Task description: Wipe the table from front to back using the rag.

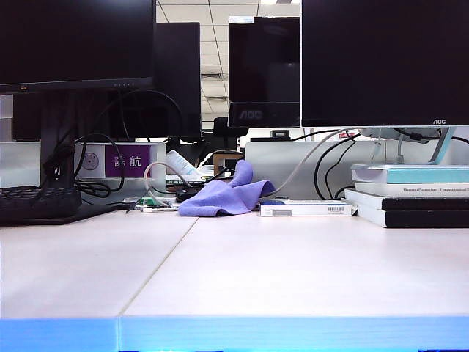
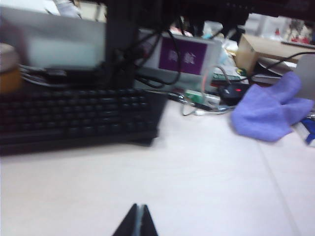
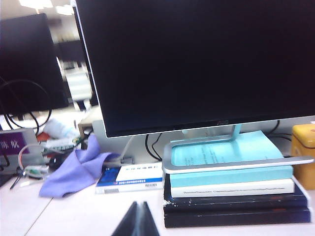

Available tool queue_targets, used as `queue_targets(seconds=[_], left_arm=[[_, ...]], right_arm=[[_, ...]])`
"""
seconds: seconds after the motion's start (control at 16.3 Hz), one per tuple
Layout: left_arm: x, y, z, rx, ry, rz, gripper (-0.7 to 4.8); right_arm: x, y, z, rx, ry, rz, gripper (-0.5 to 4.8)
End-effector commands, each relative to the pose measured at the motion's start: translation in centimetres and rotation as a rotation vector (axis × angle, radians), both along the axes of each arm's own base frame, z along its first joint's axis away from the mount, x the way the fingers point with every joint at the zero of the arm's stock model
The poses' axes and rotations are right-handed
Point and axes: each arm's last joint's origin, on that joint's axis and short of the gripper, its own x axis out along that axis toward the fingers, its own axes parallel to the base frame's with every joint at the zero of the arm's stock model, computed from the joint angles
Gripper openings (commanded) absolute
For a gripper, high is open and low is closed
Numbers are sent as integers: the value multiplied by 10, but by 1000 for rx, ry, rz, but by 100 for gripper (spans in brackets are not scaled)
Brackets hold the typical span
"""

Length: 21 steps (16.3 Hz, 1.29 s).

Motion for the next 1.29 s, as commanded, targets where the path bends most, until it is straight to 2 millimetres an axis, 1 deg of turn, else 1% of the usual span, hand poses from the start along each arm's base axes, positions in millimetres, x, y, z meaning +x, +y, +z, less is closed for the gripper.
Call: queue_targets(seconds=[0.06,0.18,0.25,0.31,0.37,0.43,0.49,0.55,0.61,0.67,0.74,0.86,0.92,0.98,1.04,1.1,1.16,1.23,1.29], left_arm=[[36,-14,30,-16,-40,-84,-5],[62,-29,47,-16,-23,-151,-6],[77,-44,57,-16,-20,-206,-6],[95,-58,66,-5,-13,-252,-6],[110,-70,72,8,-1,-291,-6],[132,-88,77,9,20,-348,-5],[145,-95,77,12,32,-356,-4],[161,-101,75,10,46,-391,34],[170,-106,71,3,45,-443,88],[180,-111,66,0,42,-468,165],[190,-114,59,0,45,-468,230],[209,-122,48,3,75,-474,350],[217,-127,44,8,83,-480,363],[231,-135,41,38,76,-490,349],[237,-137,39,48,66,-486,270],[245,-141,37,47,49,-489,159],[255,-149,32,47,43,-496,72],[260,-152,30,48,46,-499,73],[277,-166,22,55,49,-514,89]], right_arm=[[6,3,49,-10,14,60,-1],[17,7,78,-19,14,132,-1],[26,10,94,-29,13,200,-1],[36,15,108,-43,22,310,-1],[45,19,116,-52,38,394,-1],[58,24,123,-65,64,493,0],[65,29,123,-70,83,552,24],[72,36,119,-69,117,605,186],[76,42,115,-70,154,640,274],[78,47,112,-71,183,672,274],[81,56,110,-76,202,716,275],[79,70,108,-134,193,689,274],[78,74,108,-179,176,662,272],[74,82,108,-209,167,646,158],[71,85,108,-223,161,647,132],[70,88,108,-238,157,638,137],[70,90,107,-248,157,642,164],[71,92,106,-250,162,647,189],[73,93,106,-252,168,646,204]])
